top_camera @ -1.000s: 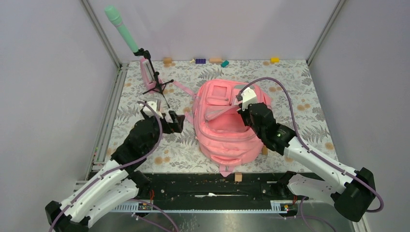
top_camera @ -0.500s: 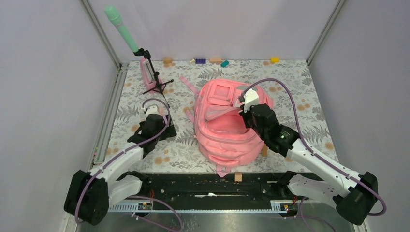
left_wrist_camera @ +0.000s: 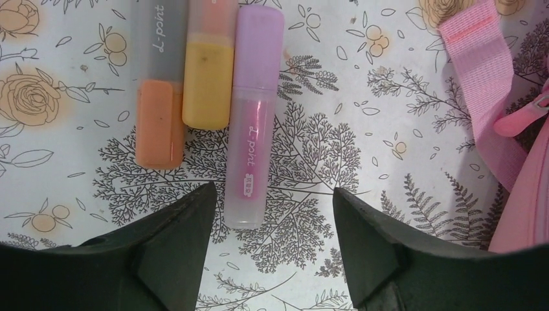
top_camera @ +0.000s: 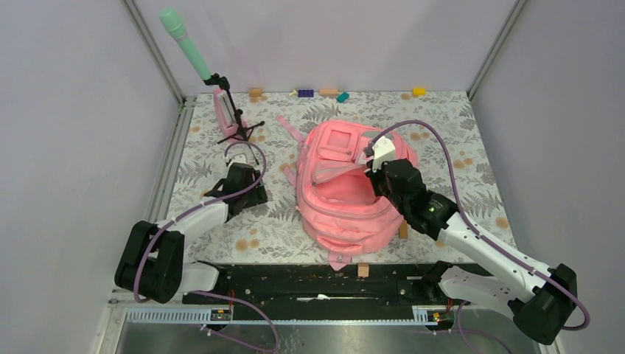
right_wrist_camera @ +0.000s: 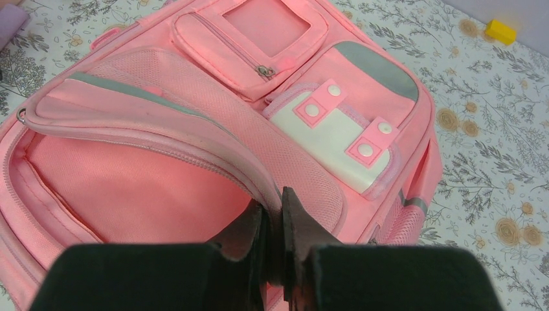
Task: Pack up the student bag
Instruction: Pick up the stationery from the center of the board.
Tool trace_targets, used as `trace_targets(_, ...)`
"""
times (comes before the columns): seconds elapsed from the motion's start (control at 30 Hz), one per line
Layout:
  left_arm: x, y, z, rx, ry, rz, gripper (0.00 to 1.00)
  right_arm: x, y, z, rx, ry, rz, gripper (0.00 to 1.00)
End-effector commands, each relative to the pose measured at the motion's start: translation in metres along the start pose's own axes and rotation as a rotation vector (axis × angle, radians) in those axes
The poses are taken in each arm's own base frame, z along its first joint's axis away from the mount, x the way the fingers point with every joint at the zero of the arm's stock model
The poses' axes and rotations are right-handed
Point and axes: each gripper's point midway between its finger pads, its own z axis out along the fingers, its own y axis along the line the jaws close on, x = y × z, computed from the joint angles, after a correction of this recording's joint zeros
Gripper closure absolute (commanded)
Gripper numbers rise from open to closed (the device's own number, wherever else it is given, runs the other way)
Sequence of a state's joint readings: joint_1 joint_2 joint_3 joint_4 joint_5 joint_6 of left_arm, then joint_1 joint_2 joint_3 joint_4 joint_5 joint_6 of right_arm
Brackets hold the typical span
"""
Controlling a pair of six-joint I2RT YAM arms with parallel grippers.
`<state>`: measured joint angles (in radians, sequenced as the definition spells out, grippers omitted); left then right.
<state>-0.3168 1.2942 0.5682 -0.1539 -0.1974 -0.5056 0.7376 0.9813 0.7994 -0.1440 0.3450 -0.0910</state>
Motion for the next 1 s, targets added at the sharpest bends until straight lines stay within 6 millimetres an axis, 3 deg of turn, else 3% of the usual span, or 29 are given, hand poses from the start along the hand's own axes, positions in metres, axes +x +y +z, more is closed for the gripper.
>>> trace_targets(0.0,-0.021,-0.008,0.003,0.020,-0.052,0.008,0.33,-0.050,-0.015,-0.013,0.042,-0.165,0.100,1.00)
trace_targets(0.17,-0.015,-0.008,0.008,0.013,-0.015,0.015,0.34,-0.049,-0.015,-0.012,0.046,-0.165,0.100,1.00)
trace_targets(0.5,-0.008,-0.008,0.013,0.010,0.011,0.004,0.61,-0.049,-0.015,-0.012,0.047,-0.168,0.099,1.00)
trace_targets(0.87,-0.002,-0.005,0.019,0.002,0.040,0.020,0.63,-0.050,-0.014,-0.013,0.038,-0.173,0.098,1.00)
trace_targets(0.97,-0.002,-0.006,0.018,0.006,0.043,0.023,0.75,-0.051,-0.015,-0.014,0.042,-0.178,0.096,1.00)
